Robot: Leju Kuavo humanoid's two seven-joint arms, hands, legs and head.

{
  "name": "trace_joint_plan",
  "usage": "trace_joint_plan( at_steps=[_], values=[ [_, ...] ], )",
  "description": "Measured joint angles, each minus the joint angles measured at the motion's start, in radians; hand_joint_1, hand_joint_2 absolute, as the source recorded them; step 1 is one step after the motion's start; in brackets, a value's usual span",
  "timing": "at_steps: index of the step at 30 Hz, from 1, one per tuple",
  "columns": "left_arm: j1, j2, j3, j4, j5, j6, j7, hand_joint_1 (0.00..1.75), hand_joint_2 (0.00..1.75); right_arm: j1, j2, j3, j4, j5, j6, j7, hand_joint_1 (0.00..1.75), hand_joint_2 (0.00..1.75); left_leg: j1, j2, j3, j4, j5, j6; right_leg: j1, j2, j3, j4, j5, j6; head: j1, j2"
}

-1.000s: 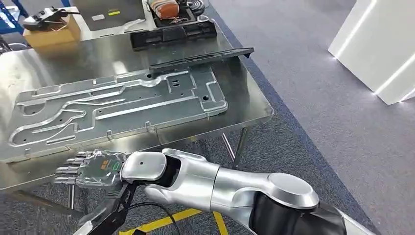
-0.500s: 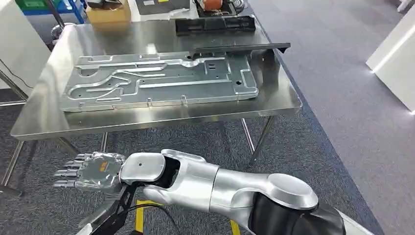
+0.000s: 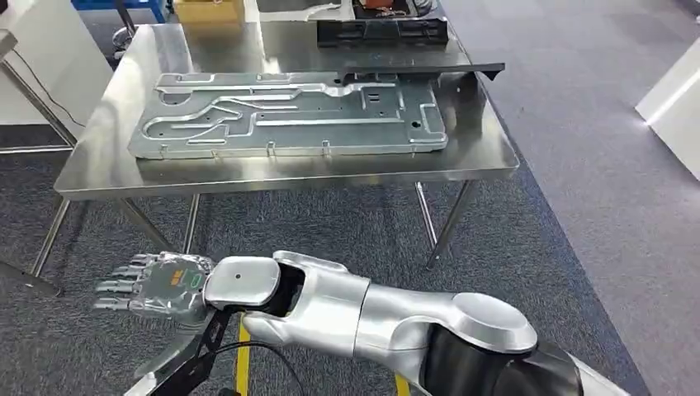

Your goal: Take the parts from the cabinet and place them on the table.

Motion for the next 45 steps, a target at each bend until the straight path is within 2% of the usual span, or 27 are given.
trace_joint_plan(
  at_steps=[1,2,4,5,7,9,11,12,15,16,19,20,21,23,25,26,27,30,31,32,34,35,36,38,40,42,45],
  values=[
    [0.001,0.003,0.001,0.000,0.000,0.000,0.000,0.00,0.00,0.000,0.000,-0.002,0.001,0.000,-0.002,0.004,0.00,0.00,0.005,-0.001,-0.010,0.014,-0.030,-0.001,-0.005,-0.008,-0.001,-0.011,0.016,0.005,0.000,0.000],
    [0.003,0.003,0.002,0.000,0.002,0.000,0.000,0.00,0.00,0.000,0.000,-0.003,0.001,0.000,-0.006,0.006,0.00,0.00,0.005,-0.002,-0.024,0.057,-0.086,-0.003,-0.007,-0.007,-0.012,-0.013,0.028,-0.006,0.000,0.000],
    [0.004,0.005,0.007,0.000,0.004,0.001,-0.004,0.00,0.00,0.010,0.000,-0.008,0.004,-0.005,-0.016,0.005,0.00,0.00,0.009,-0.002,-0.057,0.197,-0.190,-0.012,-0.007,-0.009,-0.036,-0.013,0.046,-0.005,0.000,0.000],
    [0.005,0.006,0.009,0.000,0.004,0.003,-0.007,0.00,0.00,0.020,0.000,-0.014,0.010,-0.008,-0.023,0.000,0.00,0.00,0.010,-0.001,-0.069,0.267,-0.218,-0.018,-0.006,-0.011,-0.051,-0.010,0.056,-0.004,0.000,0.000],
    [0.010,0.008,0.013,0.000,0.006,0.006,-0.011,0.00,0.00,0.038,-0.001,-0.027,0.027,-0.010,-0.039,-0.023,0.00,0.00,0.014,-0.001,-0.044,0.289,-0.179,-0.025,-0.008,-0.011,-0.084,-0.001,0.074,0.001,0.000,0.000],
    [0.013,0.011,0.016,0.000,0.006,0.010,-0.013,0.00,0.00,0.058,-0.003,-0.051,0.046,-0.014,-0.057,-0.051,0.00,0.00,0.019,-0.001,0.050,0.168,-0.109,-0.031,-0.012,-0.011,-0.118,0.018,0.087,0.009,0.000,0.000],
    [0.011,0.012,0.017,0.000,0.006,0.012,-0.018,0.00,0.00,0.088,-0.012,-0.097,0.069,-0.038,-0.084,-0.084,0.00,0.00,0.015,-0.003,0.153,0.019,-0.167,-0.030,-0.007,-0.011,-0.147,0.041,0.095,0.022,0.000,0.000],
    [0.012,0.012,0.018,0.000,0.006,0.013,-0.020,0.00,0.00,0.106,-0.018,-0.120,0.080,-0.045,-0.096,-0.106,0.00,0.00,0.010,-0.009,0.144,0.014,-0.165,-0.013,-0.006,-0.012,-0.147,0.044,0.100,0.026,0.000,0.000],
    [0.018,0.012,0.018,0.000,-0.001,0.012,-0.021,0.00,0.00,0.161,-0.046,-0.186,0.139,-0.052,-0.144,-0.151,0.00,0.00,0.010,-0.008,0.128,0.007,-0.148,0.018,-0.008,-0.015,-0.149,0.041,0.124,0.043,0.000,0.000],
    [0.018,0.011,0.019,0.000,-0.004,0.012,-0.021,0.00,0.00,0.181,-0.060,-0.206,0.161,-0.055,-0.159,-0.162,0.00,0.00,0.014,-0.002,0.125,0.003,-0.134,0.030,-0.014,-0.009,-0.158,0.052,0.104,0.050,0.000,0.000],
    [0.019,0.013,0.019,0.000,-0.008,0.011,-0.020,0.00,0.00,0.238,-0.094,-0.277,0.203,-0.060,-0.199,-0.186,0.00,0.00,0.013,-0.003,0.079,0.003,-0.096,0.043,-0.023,0.000,-0.212,0.228,-0.077,0.071,0.000,0.000],
    [0.020,0.013,0.019,0.000,-0.009,0.009,-0.022,0.00,0.00,0.254,-0.101,-0.293,0.210,-0.060,-0.209,-0.193,0.00,0.00,0.012,-0.002,0.063,0.004,-0.084,0.042,-0.025,0.000,-0.229,0.302,-0.111,0.075,0.000,0.000],
    [0.020,0.013,0.020,0.000,-0.011,0.000,-0.039,0.00,0.00,0.270,-0.108,-0.308,0.214,-0.058,-0.221,-0.197,0.00,0.00,0.012,0.000,0.047,0.005,-0.073,0.041,-0.029,0.000,-0.231,0.348,-0.113,0.078,0.000,0.000],
    [0.007,-0.010,0.020,0.000,-0.006,-0.011,-0.092,0.00,0.00,0.308,-0.114,-0.345,0.230,-0.046,-0.251,-0.194,0.00,0.00,0.013,0.001,0.016,0.005,-0.050,0.038,-0.035,0.000,-0.174,0.316,-0.044,0.080,0.000,0.000],
    [-0.026,-0.051,0.019,0.000,-0.003,0.011,-0.086,0.00,0.00,0.326,-0.114,-0.372,0.248,-0.033,-0.271,-0.202,0.00,0.00,0.012,-0.005,-0.009,0.005,-0.027,0.032,-0.038,0.000,-0.059,0.164,-0.004,0.074,0.000,0.000],
    [-0.040,-0.070,0.018,0.000,-0.001,0.021,-0.085,0.00,0.00,0.329,-0.112,-0.383,0.254,-0.027,-0.279,-0.208,0.00,0.00,0.012,-0.008,-0.016,0.007,-0.018,0.026,-0.036,0.002,0.015,0.070,-0.029,0.067,0.000,0.000],
    [-0.044,-0.084,0.016,0.000,0.004,0.027,-0.087,0.00,0.00,0.335,-0.110,-0.397,0.260,-0.021,-0.288,-0.216,0.00,0.00,0.010,-0.007,-0.020,0.006,-0.010,0.019,-0.028,0.002,0.049,0.001,-0.054,0.062,0.000,0.000],
    [-0.040,-0.101,0.013,0.000,0.018,0.039,-0.108,0.00,0.00,0.392,-0.113,-0.474,0.307,-0.018,-0.301,-0.232,0.00,0.00,0.016,-0.001,-0.017,-0.016,0.028,-0.002,-0.019,0.004,0.028,0.002,-0.026,0.042,0.000,0.000],
    [-0.036,-0.101,0.013,0.000,0.020,0.040,-0.112,0.00,0.00,0.412,-0.121,-0.491,0.321,-0.018,-0.304,-0.236,0.00,0.00,0.015,-0.003,-0.024,-0.019,0.027,-0.008,-0.029,0.001,0.021,-0.008,-0.009,0.033,0.000,0.000],
    [-0.032,-0.100,0.013,0.000,0.027,0.040,-0.116,0.00,0.00,0.430,-0.127,-0.509,0.338,-0.019,-0.308,-0.240,0.00,0.00,0.017,-0.002,-0.040,0.005,-0.024,-0.007,-0.028,-0.004,0.005,-0.009,0.007,0.025,0.000,0.000],
    [-0.029,-0.094,0.013,0.000,0.039,0.039,-0.123,0.00,0.00,0.477,-0.139,-0.558,0.395,-0.026,-0.331,-0.251,0.00,0.00,0.017,-0.002,-0.074,0.139,-0.169,-0.008,-0.025,-0.006,-0.026,-0.009,0.032,0.015,0.000,0.000],
    [-0.029,-0.092,0.013,0.000,0.042,0.039,-0.124,0.00,0.00,0.505,-0.144,-0.587,0.434,-0.026,-0.343,-0.251,0.00,0.00,0.015,-0.002,-0.080,0.211,-0.216,-0.008,-0.022,-0.009,-0.039,-0.009,0.043,0.014,0.000,0.000],
    [-0.029,-0.091,0.013,0.000,0.047,0.038,-0.124,0.00,0.00,0.532,-0.153,-0.611,0.460,-0.024,-0.354,-0.247,0.00,0.00,0.014,-0.002,-0.078,0.263,-0.228,-0.007,-0.018,-0.011,-0.055,-0.007,0.054,0.013,0.000,0.000],
    [-0.026,-0.086,0.011,0.000,0.051,0.038,-0.123,0.00,0.00,0.578,-0.171,-0.651,0.506,-0.026,-0.377,-0.208,0.00,0.00,0.012,-0.002,-0.038,0.286,-0.162,-0.001,-0.013,-0.013,-0.095,0.002,0.076,0.013,0.000,0.000],
    [-0.025,-0.083,0.007,0.000,0.056,0.043,-0.121,0.00,0.00,0.611,-0.184,-0.693,0.550,-0.049,-0.392,-0.130,0.00,0.00,0.002,-0.004,0.070,0.182,-0.107,0.013,-0.011,-0.012,-0.132,0.020,0.094,0.016,0.000,0.000],
    [-0.027,-0.081,0.001,-0.006,0.055,0.049,-0.120,0.00,0.00,0.650,-0.197,-0.744,0.584,-0.072,-0.402,-0.068,0.00,0.00,-0.006,-0.004,0.204,-0.010,-0.188,0.029,-0.007,-0.010,-0.148,0.035,0.107,0.025,0.000,0.000],
    [-0.023,-0.080,-0.014,-0.006,0.048,0.050,-0.117,0.00,0.00,0.714,-0.220,-0.820,0.638,-0.103,-0.409,-0.012,0.00,0.00,-0.013,-0.006,0.199,-0.026,-0.188,0.043,-0.015,-0.018,-0.147,0.026,0.136,0.042,0.000,0.000]
  ],
)
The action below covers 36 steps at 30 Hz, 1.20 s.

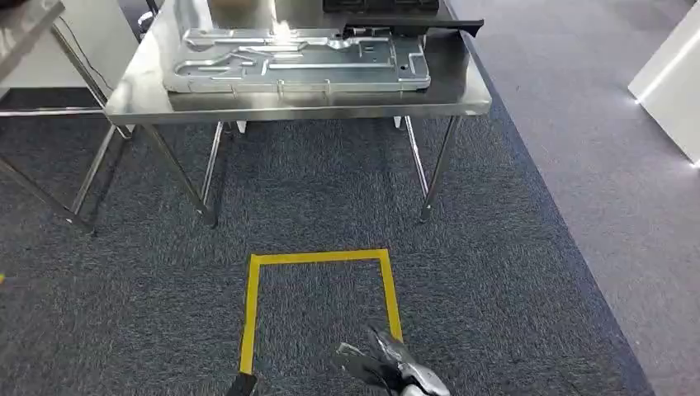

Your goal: Take the parts from the cabinet and place them on the table.

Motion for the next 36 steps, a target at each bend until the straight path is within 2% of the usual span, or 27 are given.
trace_joint_plan(
  at_steps=[1,2,3,4,5,6,7,8,9,10,11,12,13,16,17,18,20,21,22,23,24,26,27,28,29,31,36],
  values=[
    [0.005,0.000,-0.005,0.000,-0.002,-0.001,0.003,0.00,0.00,0.023,-0.011,-0.024,0.017,-0.012,0.000,0.011,0.00,0.00,0.011,0.003,-0.009,-0.011,0.021,0.005,0.003,0.002,-0.007,0.000,0.006,0.006,0.000,0.000],
    [0.005,0.000,-0.010,0.000,-0.004,-0.002,0.011,0.00,0.00,0.042,-0.015,-0.043,0.029,-0.027,0.002,0.027,0.00,0.00,0.011,0.006,-0.022,-0.011,0.035,0.010,-0.004,0.014,-0.017,0.014,-0.036,0.015,0.000,0.000],
    [0.004,0.000,-0.017,0.000,-0.008,-0.002,0.016,0.00,0.00,0.061,-0.022,-0.068,0.041,-0.042,0.006,0.046,0.00,0.00,0.012,0.007,-0.039,-0.011,0.048,0.019,-0.008,0.018,-0.030,0.058,-0.110,0.023,0.000,0.000],
    [0.002,0.000,-0.024,0.000,-0.011,-0.003,0.022,0.00,0.00,0.077,-0.028,-0.091,0.052,-0.050,0.010,0.063,0.00,0.00,0.012,0.007,-0.054,-0.011,0.062,0.019,-0.013,0.019,-0.046,0.129,-0.181,0.031,0.000,0.000],
    [0.002,0.000,-0.030,0.000,-0.012,-0.006,0.028,0.00,0.00,0.088,-0.032,-0.110,0.063,-0.057,0.016,0.078,0.00,0.00,0.012,0.007,-0.071,-0.010,0.075,0.018,-0.017,0.019,-0.060,0.205,-0.231,0.037,0.000,0.000],
    [0.003,0.000,-0.035,0.000,-0.013,-0.007,0.034,0.00,0.00,0.100,-0.034,-0.128,0.071,-0.069,0.021,0.094,0.00,0.00,0.012,0.008,-0.091,-0.008,0.090,0.016,-0.022,0.019,-0.070,0.279,-0.249,0.044,0.000,0.000],
    [0.003,0.000,-0.041,0.000,-0.013,-0.007,0.040,0.00,0.00,0.111,-0.036,-0.147,0.078,-0.081,0.023,0.105,0.00,0.00,0.013,0.009,-0.108,-0.006,0.101,0.013,-0.027,0.019,-0.066,0.317,-0.228,0.049,0.000,0.000],
    [0.003,0.000,-0.047,0.000,-0.018,-0.005,0.042,0.00,0.00,0.122,-0.038,-0.164,0.085,-0.095,0.031,0.115,0.00,0.00,0.015,0.010,-0.127,-0.002,0.112,0.009,-0.033,0.019,-0.043,0.317,-0.187,0.054,0.000,0.000],
    [0.002,0.000,-0.053,-0.001,-0.024,-0.002,0.043,0.00,0.00,0.131,-0.040,-0.184,0.091,-0.106,0.040,0.121,0.00,0.00,0.017,0.010,-0.145,0.000,0.118,0.005,-0.038,0.019,0.000,0.276,-0.148,0.058,0.000,0.000],
    [0.001,0.000,-0.060,-0.002,-0.030,-0.002,0.048,0.00,0.00,0.137,-0.041,-0.198,0.094,-0.110,0.048,0.124,0.00,0.00,0.018,0.010,-0.160,0.005,0.128,-0.002,-0.042,0.019,0.058,0.209,-0.127,0.061,0.000,0.000],
    [-0.004,0.001,-0.067,-0.002,-0.033,-0.005,0.061,0.00,0.00,0.138,-0.042,-0.209,0.097,-0.108,0.065,0.127,0.00,0.00,0.018,0.010,-0.168,0.012,0.136,-0.008,-0.047,0.019,0.131,0.121,-0.147,0.062,0.000,0.000],
    [-0.006,0.001,-0.074,-0.005,-0.035,-0.014,0.077,0.00,0.00,0.138,-0.042,-0.213,0.099,-0.102,0.088,0.131,0.00,0.00,0.015,0.010,-0.178,0.020,0.139,-0.015,-0.043,0.020,0.224,0.012,-0.188,0.056,0.000,0.000],
    [-0.009,0.002,-0.080,-0.005,-0.038,-0.025,0.091,0.00,0.00,0.138,-0.043,-0.215,0.101,-0.097,0.106,0.134,0.00,0.00,0.015,0.012,-0.180,0.026,0.146,-0.024,-0.038,0.020,0.239,-0.038,-0.222,0.034,0.000,0.000],
    [-0.014,0.005,-0.098,-0.006,-0.052,-0.050,0.114,0.00,0.00,0.149,-0.043,-0.226,0.110,-0.089,0.147,0.144,0.00,0.00,0.023,0.012,-0.182,0.013,0.175,-0.049,-0.031,0.018,0.223,-0.037,-0.198,0.004,0.000,0.000],
    [-0.013,0.007,-0.104,-0.006,-0.057,-0.054,0.117,0.00,0.00,0.153,-0.044,-0.227,0.114,-0.081,0.155,0.144,0.00,0.00,0.027,0.009,-0.191,0.025,0.157,-0.051,-0.032,0.013,0.217,-0.038,-0.187,-0.007,0.000,0.000],
    [-0.010,0.007,-0.112,-0.006,-0.064,-0.055,0.118,0.00,0.00,0.157,-0.045,-0.227,0.115,-0.075,0.159,0.142,0.00,0.00,0.028,0.009,-0.208,0.064,0.105,-0.051,-0.030,0.013,0.206,-0.038,-0.179,-0.017,0.000,0.000],
    [-0.005,0.008,-0.124,-0.006,-0.067,-0.053,0.120,0.00,0.00,0.165,-0.047,-0.227,0.118,-0.070,0.165,0.137,0.00,0.00,0.027,0.008,-0.261,0.228,-0.003,-0.054,-0.022,0.012,0.186,-0.037,-0.163,-0.026,0.000,0.000],
    [-0.004,0.008,-0.127,-0.006,-0.066,-0.053,0.121,0.00,0.00,0.168,-0.047,-0.228,0.119,-0.070,0.169,0.137,0.00,0.00,0.026,0.007,-0.281,0.299,-0.027,-0.055,-0.017,0.012,0.177,-0.035,-0.157,-0.028,0.000,0.000],
    [-0.002,0.008,-0.130,-0.006,-0.066,-0.053,0.122,0.00,0.00,0.171,-0.047,-0.229,0.121,-0.072,0.175,0.137,0.00,0.00,0.026,0.007,-0.285,0.332,-0.029,-0.054,-0.012,0.012,0.170,-0.033,-0.153,-0.030,0.000,0.000],
    [0.000,0.008,-0.134,-0.006,-0.066,-0.053,0.124,0.00,0.00,0.175,-0.048,-0.232,0.124,-0.081,0.190,0.137,0.00,0.00,0.025,0.007,-0.261,0.316,-0.012,-0.049,-0.007,0.012,0.161,-0.029,-0.149,-0.030,0.000,0.000],
    [0.001,0.009,-0.139,-0.006,-0.067,-0.053,0.125,0.00,0.00,0.177,-0.048,-0.237,0.126,-0.085,0.201,0.141,0.00,0.00,0.024,0.007,-0.217,0.260,0.013,-0.043,-0.003,0.013,0.156,-0.025,-0.148,-0.031,0.000,0.000],
    [0.001,0.008,-0.151,-0.006,-0.072,-0.053,0.126,0.00,0.00,0.178,-0.049,-0.244,0.126,-0.091,0.211,0.143,0.00,0.00,0.013,0.006,-0.097,0.076,0.070,-0.019,0.003,0.014,0.150,-0.016,-0.147,-0.031,0.000,0.000],
    [-0.001,0.009,-0.157,-0.006,-0.072,-0.052,0.126,0.00,0.00,0.178,-0.048,-0.248,0.126,-0.095,0.212,0.140,0.00,0.00,0.010,0.006,-0.066,0.021,0.040,-0.004,0.002,0.012,0.147,-0.014,-0.146,-0.029,0.000,0.000],
    [-0.001,0.008,-0.163,-0.006,-0.070,-0.050,0.127,0.00,0.00,0.177,-0.049,-0.255,0.126,-0.101,0.219,0.137,0.00,0.00,0.006,0.009,-0.067,0.023,0.062,-0.010,0.002,0.011,0.145,-0.014,-0.142,-0.021,0.000,0.000],
    [0.000,0.006,-0.168,-0.006,-0.066,-0.050,0.130,0.00,0.00,0.176,-0.049,-0.264,0.126,-0.106,0.230,0.135,0.00,0.00,0.001,0.008,-0.068,0.016,0.063,-0.008,-0.001,0.010,0.145,-0.013,-0.140,-0.017,0.000,0.000],
    [-0.001,0.005,-0.172,-0.006,-0.063,-0.050,0.134,0.00,0.00,0.175,-0.050,-0.272,0.126,-0.107,0.245,0.130,0.00,0.00,0.005,0.008,-0.068,0.003,0.066,-0.017,0.002,0.010,0.139,-0.012,-0.138,-0.020,0.000,0.000],
    [0.001,-0.001,-0.188,-0.006,-0.056,-0.047,0.130,0.00,0.00,0.176,-0.055,-0.297,0.126,-0.111,0.270,0.123,0.00,0.00,-0.001,0.009,-0.074,0.004,0.070,-0.009,-0.004,0.011,0.135,-0.014,-0.131,-0.007,0.000,0.000]
  ],
)
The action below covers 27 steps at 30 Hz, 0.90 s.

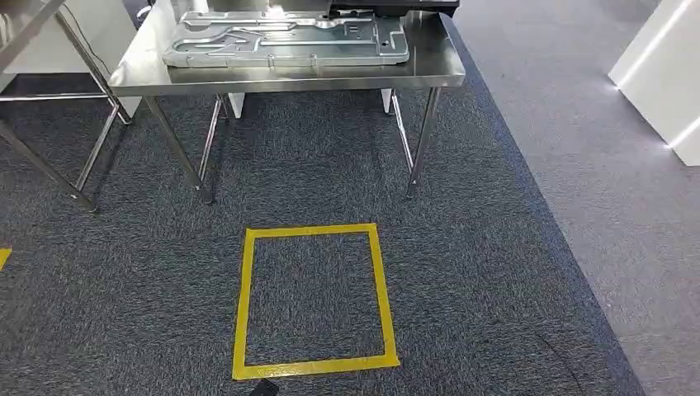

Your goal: Take the parts from the cabinet and place them on the table.

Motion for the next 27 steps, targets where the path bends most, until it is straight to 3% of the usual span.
trace_joint_plan(
  at_steps=[8,9,10,11,12,14,15,16,17,19,20,21,22,24,25,26,27],
  values=[
    [0.002,-0.006,-0.011,0.000,0.023,0.013,-0.001,0.00,0.00,0.000,-0.004,-0.006,0.001,0.061,0.017,0.020,0.00,0.00,-0.009,-0.003,-0.017,0.008,0.006,0.015,-0.009,-0.005,-0.008,-0.005,0.013,0.018,0.000,0.000],
    [0.002,-0.007,-0.012,0.000,0.026,0.013,-0.001,0.00,0.00,-0.001,-0.004,-0.006,0.001,0.066,0.017,0.020,0.00,0.00,-0.008,-0.005,-0.017,0.004,0.009,0.020,-0.009,-0.007,-0.007,-0.007,0.014,0.020,0.000,0.000],
    [0.002,-0.010,-0.013,0.000,0.028,0.014,-0.002,0.00,0.00,-0.001,-0.004,-0.006,0.001,0.072,0.016,0.022,0.00,0.00,0.005,-0.008,-0.009,-0.012,0.020,0.026,-0.005,-0.008,-0.008,-0.001,0.008,0.023,0.000,0.000],
    [0.001,-0.012,-0.015,0.000,0.035,0.016,-0.002,0.00,0.00,-0.001,-0.005,-0.006,0.001,0.075,0.016,0.023,0.00,0.00,0.005,-0.010,-0.008,-0.019,0.025,0.029,-0.009,0.001,-0.014,0.018,-0.012,0.029,0.000,0.000],
    [-0.001,-0.015,-0.016,0.000,0.040,0.017,-0.002,0.00,0.00,-0.001,-0.005,-0.006,0.001,0.079,0.016,0.023,0.00,0.00,0.006,-0.012,-0.012,-0.019,0.030,0.035,-0.011,0.006,-0.041,0.075,-0.056,0.033,0.000,0.000],
    [0.000,-0.018,-0.017,0.000,0.047,0.018,-0.001,0.00,0.00,0.000,-0.007,-0.006,0.001,0.085,0.016,0.023,0.00,0.00,0.007,-0.021,-0.022,-0.018,0.034,0.032,-0.018,0.007,-0.115,0.240,-0.138,0.041,0.000,0.000],
    [0.002,-0.019,-0.017,0.000,0.050,0.018,0.002,0.00,0.00,0.000,-0.008,-0.006,0.001,0.086,0.016,0.024,0.00,0.00,0.007,-0.027,-0.026,-0.017,0.036,0.029,-0.022,0.007,-0.143,0.300,-0.154,0.045,0.000,0.000],
    [0.003,-0.019,-0.017,0.000,0.053,0.018,0.002,0.00,0.00,0.001,-0.008,-0.006,0.001,0.087,0.016,0.026,0.00,0.00,0.009,-0.036,-0.029,-0.014,0.037,0.026,-0.026,0.007,-0.146,0.308,-0.144,0.048,0.000,0.000],
    [0.002,-0.020,-0.017,0.000,0.055,0.019,0.002,0.00,0.00,0.001,-0.009,-0.006,0.001,0.087,0.017,0.028,0.00,0.00,0.012,-0.046,-0.032,-0.010,0.038,0.023,-0.030,0.007,-0.123,0.264,-0.110,0.051,0.000,0.000],
    [0.001,-0.023,-0.019,0.000,0.055,0.019,0.003,0.00,0.00,0.001,-0.011,-0.006,0.002,0.087,0.017,0.029,0.00,0.00,0.018,-0.068,-0.037,0.001,0.036,0.012,-0.040,0.023,-0.031,0.093,-0.026,0.056,0.000,0.000],
    [0.000,-0.024,-0.021,0.000,0.055,0.019,0.003,0.00,0.00,0.002,-0.012,-0.008,0.002,0.087,0.018,0.029,0.00,0.00,0.019,-0.076,-0.042,0.009,0.035,0.004,-0.049,0.076,0.008,0.011,-0.016,0.058,0.000,0.000],
    [-0.001,-0.025,-0.025,0.000,0.055,0.019,0.003,0.00,0.00,0.003,-0.012,-0.010,0.003,0.087,0.018,0.029,0.00,0.00,0.014,-0.086,-0.049,0.017,0.034,-0.005,-0.037,0.092,0.008,0.008,-0.021,0.048,0.000,0.000],
    [-0.002,-0.026,-0.026,0.000,0.055,0.019,0.004,0.00,0.00,0.003,-0.012,-0.011,0.003,0.087,0.018,0.029,0.00,0.00,0.014,-0.092,-0.052,0.013,0.038,-0.012,-0.042,0.075,0.004,0.012,-0.020,0.037,0.000,0.000],
    [-0.001,-0.026,-0.027,0.000,0.055,0.019,0.005,0.00,0.00,0.003,-0.012,-0.012,0.003,0.087,0.018,0.029,0.00,0.00,0.019,-0.107,-0.055,0.008,0.046,-0.024,-0.032,0.060,0.004,0.013,-0.016,0.023,0.000,0.000],
    [-0.001,-0.026,-0.027,0.000,0.055,0.018,0.006,0.00,0.00,0.003,-0.012,-0.012,0.003,0.087,0.019,0.029,0.00,0.00,0.022,-0.117,-0.062,0.010,0.046,-0.030,-0.037,0.048,0.003,0.007,-0.010,0.013,0.000,0.000],
    [-0.001,-0.026,-0.028,0.000,0.055,0.016,0.008,0.00,0.00,0.002,-0.012,-0.012,0.003,0.087,0.019,0.029,0.00,0.00,0.022,-0.079,-0.070,0.031,0.028,-0.032,-0.037,0.034,0.001,0.006,-0.007,0.004,0.000,0.000],
    [-0.003,-0.026,-0.029,0.000,0.056,0.014,0.014,0.00,0.00,0.003,-0.012,-0.012,0.003,0.089,0.019,0.028,0.00,0.00,0.019,-0.047,-0.093,0.084,-0.011,-0.034,-0.035,0.023,-0.002,0.006,-0.007,-0.004,0.000,0.000]
  ],
)
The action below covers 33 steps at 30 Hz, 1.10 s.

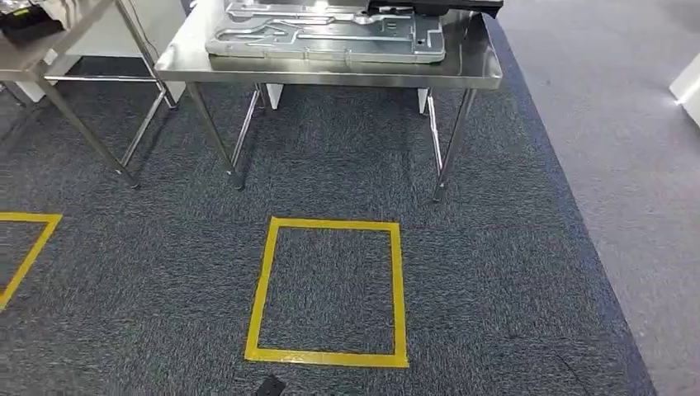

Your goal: Take the parts from the cabinet and place them on the table.

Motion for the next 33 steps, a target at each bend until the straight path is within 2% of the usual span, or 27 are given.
trace_joint_plan(
  at_steps=[2,3,4,5,6,7,8,9,12,13,14,15,16,18,19,20,22,23,24,26,27,28,29,30,31,32,33],
  values=[
    [-0.003,0.000,-0.003,0.000,0.005,-0.003,0.002,0.00,0.00,0.004,0.000,0.000,0.000,0.003,0.000,0.000,0.00,0.00,0.001,0.022,-0.072,0.170,-0.088,-0.004,0.007,-0.030,-0.004,0.000,0.000,-0.005,0.000,0.000],
    [-0.003,0.000,-0.003,0.000,0.007,-0.003,0.003,0.00,0.00,0.006,-0.001,0.000,0.001,0.005,0.001,0.001,0.00,0.00,0.001,0.025,-0.100,0.239,-0.113,-0.005,0.010,-0.044,-0.006,0.001,0.000,-0.005,0.000,0.000],
    [-0.002,0.000,-0.003,0.000,0.008,-0.003,0.005,0.00,0.00,0.007,-0.001,0.000,0.002,0.009,0.002,0.002,0.00,0.00,0.001,0.028,-0.107,0.265,-0.114,-0.005,0.013,-0.059,-0.007,0.001,0.000,-0.005,0.000,0.000],
    [-0.002,0.000,-0.003,0.000,0.011,-0.003,0.006,0.00,0.00,0.007,-0.001,0.000,0.002,0.012,0.004,0.003,0.00,0.00,0.001,0.030,-0.089,0.239,-0.094,-0.003,0.015,-0.072,-0.006,0.001,0.000,-0.005,0.000,0.000],
    [-0.003,0.000,-0.003,0.000,0.013,-0.003,0.009,0.00,0.00,0.005,-0.001,0.000,0.002,0.018,0.008,0.004,0.00,0.00,0.001,0.034,-0.045,0.168,-0.057,0.001,0.016,-0.084,-0.004,0.001,0.000,-0.005,0.000,0.000],
    [-0.005,0.000,-0.003,0.000,0.020,-0.003,0.012,0.00,0.00,0.003,0.000,0.000,0.002,0.021,0.010,0.004,0.00,0.00,-0.001,0.048,0.015,0.061,-0.012,0.008,0.018,-0.097,-0.001,0.001,-0.002,-0.005,0.000,0.000],
    [-0.008,-0.002,-0.003,0.000,0.023,-0.003,0.014,0.00,0.00,0.002,0.000,0.000,0.002,0.023,0.011,0.005,0.00,0.00,-0.006,0.086,0.065,-0.027,0.018,0.018,0.020,-0.106,0.003,0.001,-0.003,-0.002,0.000,0.000],
    [-0.015,-0.002,-0.003,0.000,0.027,-0.003,0.016,0.00,0.00,0.003,0.000,0.000,0.002,0.027,0.013,0.006,0.00,0.00,-0.020,0.133,0.085,-0.071,0.001,0.024,0.028,-0.118,0.003,0.004,-0.007,0.004,0.000,0.000],
    [-0.021,-0.006,-0.004,0.000,0.041,-0.003,0.025,0.00,0.00,-0.002,0.000,0.000,0.002,0.038,0.018,0.011,0.00,0.00,-0.020,0.096,0.068,-0.068,0.009,0.034,0.028,-0.147,0.004,0.003,-0.006,0.016,0.000,0.000],
    [-0.021,-0.006,-0.004,0.000,0.044,-0.003,0.027,0.00,0.00,-0.005,0.001,0.000,0.002,0.040,0.020,0.011,0.00,0.00,-0.018,0.084,0.069,-0.076,0.014,0.042,0.028,-0.157,0.007,0.003,-0.008,0.022,0.000,0.000],
    [-0.022,-0.010,-0.004,0.000,0.049,-0.003,0.027,0.00,0.00,-0.006,0.000,0.000,0.002,0.045,0.020,0.011,0.00,0.00,-0.011,0.073,0.078,-0.083,0.021,0.048,0.020,-0.113,0.007,0.013,-0.020,0.033,0.000,0.000],
    [-0.026,-0.011,-0.004,0.000,0.053,-0.002,0.029,0.00,0.00,-0.005,0.000,0.000,0.002,0.048,0.021,0.011,0.00,0.00,-0.009,0.062,0.075,-0.084,0.024,0.052,0.017,-0.055,-0.009,0.046,-0.049,0.037,0.000,0.000],
    [-0.031,-0.011,-0.004,0.000,0.057,-0.004,0.027,0.00,0.00,-0.003,0.000,0.000,0.002,0.052,0.023,0.013,0.00,0.00,-0.009,0.051,0.071,-0.084,0.028,0.057,0.015,-0.028,-0.044,0.122,-0.095,0.040,0.000,0.000],
    [-0.024,-0.005,-0.009,0.000,0.060,-0.019,-0.004,0.00,0.00,0.004,-0.001,-0.005,0.002,0.052,0.023,0.009,0.00,0.00,-0.010,0.024,0.067,-0.083,0.030,0.059,0.015,-0.018,-0.120,0.281,-0.159,0.043,0.000,0.000],
    [-0.015,-0.002,-0.013,0.000,0.060,-0.020,-0.018,0.00,0.00,0.007,-0.001,-0.007,0.002,0.053,0.023,0.006,0.00,0.00,-0.010,0.010,0.067,-0.082,0.031,0.058,0.014,-0.018,-0.140,0.319,-0.161,0.044,0.000,0.000],
    [-0.008,0.003,-0.016,0.000,0.062,-0.019,-0.026,0.00,0.00,0.011,-0.001,-0.008,0.003,0.056,0.023,0.003,0.00,0.00,-0.010,-0.006,0.068,-0.082,0.031,0.058,0.014,-0.017,-0.136,0.304,-0.136,0.043,0.000,0.000],
    [0.007,0.006,-0.022,0.000,0.064,-0.012,-0.032,0.00,0.00,0.013,-0.001,-0.008,0.003,0.059,0.025,0.003,0.00,0.00,-0.010,-0.038,0.070,-0.077,0.030,0.055,0.011,-0.005,-0.071,0.153,-0.038,0.039,0.000,0.000],
    [0.009,0.005,-0.024,0.000,0.064,-0.008,-0.034,0.00,0.00,0.013,-0.002,-0.009,0.003,0.062,0.026,0.002,0.00,0.00,-0.009,-0.052,0.069,-0.073,0.029,0.052,0.009,0.025,-0.032,0.063,0.006,0.035,0.000,0.000],
    [0.010,0.005,-0.026,0.000,0.066,-0.007,-0.034,0.00,0.00,0.016,-0.005,-0.010,0.005,0.064,0.027,0.002,0.00,0.00,-0.012,-0.062,0.063,-0.071,0.028,0.047,0.006,0.081,-0.014,0.025,-0.007,0.030,0.000,0.000],
    [0.010,0.005,-0.029,0.000,0.071,-0.001,-0.033,0.00,0.00,0.015,-0.006,-0.013,0.006,0.068,0.029,0.002,0.00,0.00,-0.008,-0.083,0.051,-0.067,0.033,0.033,0.009,0.065,-0.016,0.013,-0.003,0.028,0.000,0.000],
    [0.013,0.005,-0.029,0.000,0.071,0.000,-0.032,0.00,0.00,0.010,-0.006,-0.015,0.006,0.068,0.029,0.002,0.00,0.00,-0.004,-0.097,0.050,-0.072,0.036,0.025,0.012,0.057,-0.017,0.015,-0.003,0.022,0.000,0.000],
    [0.017,0.005,-0.029,0.000,0.073,0.000,-0.031,0.00,0.00,0.010,-0.006,-0.016,0.006,0.069,0.029,0.002,0.00,0.00,-0.005,-0.109,0.045,-0.076,0.039,0.017,0.010,0.045,-0.014,0.010,0.001,0.016,0.000,0.000],
    [0.019,0.007,-0.029,0.000,0.073,0.001,-0.031,0.00,0.00,0.010,-0.002,-0.016,0.006,0.069,0.030,0.002,0.00,0.00,-0.007,-0.103,0.046,-0.070,0.034,0.014,-0.002,0.027,-0.010,-0.002,0.007,0.007,0.000,0.000],
    [0.020,0.007,-0.029,0.000,0.073,0.001,-0.031,0.00,0.00,0.011,-0.004,-0.017,0.006,0.069,0.030,0.002,0.00,0.00,-0.012,-0.042,0.034,-0.041,0.011,0.010,0.001,0.017,-0.007,-0.007,0.008,0.000,-0.001,0.000],
    [0.019,0.007,-0.030,0.000,0.072,0.000,-0.031,0.00,0.00,0.012,-0.004,-0.018,0.006,0.069,0.032,0.002,0.00,0.00,-0.010,-0.005,0.005,0.020,-0.028,0.007,0.004,0.001,-0.007,-0.007,0.008,-0.006,0.000,0.000],
    [0.018,0.008,-0.031,0.000,0.071,-0.002,-0.031,0.00,0.00,0.015,-0.004,-0.019,0.006,0.068,0.032,0.002,0.00,0.00,-0.007,0.015,-0.035,0.105,-0.071,0.002,0.007,-0.016,-0.007,-0.007,0.006,-0.008,0.000,0.000],
    [0.017,0.008,-0.032,0.000,0.071,-0.005,-0.030,0.00,0.00,0.018,-0.004,-0.021,0.006,0.068,0.033,0.002,0.00,0.00,-0.005,0.022,-0.075,0.193,-0.107,-0.002,0.009,-0.035,-0.006,-0.006,0.004,-0.010,-0.001,0.000]
  ],
)
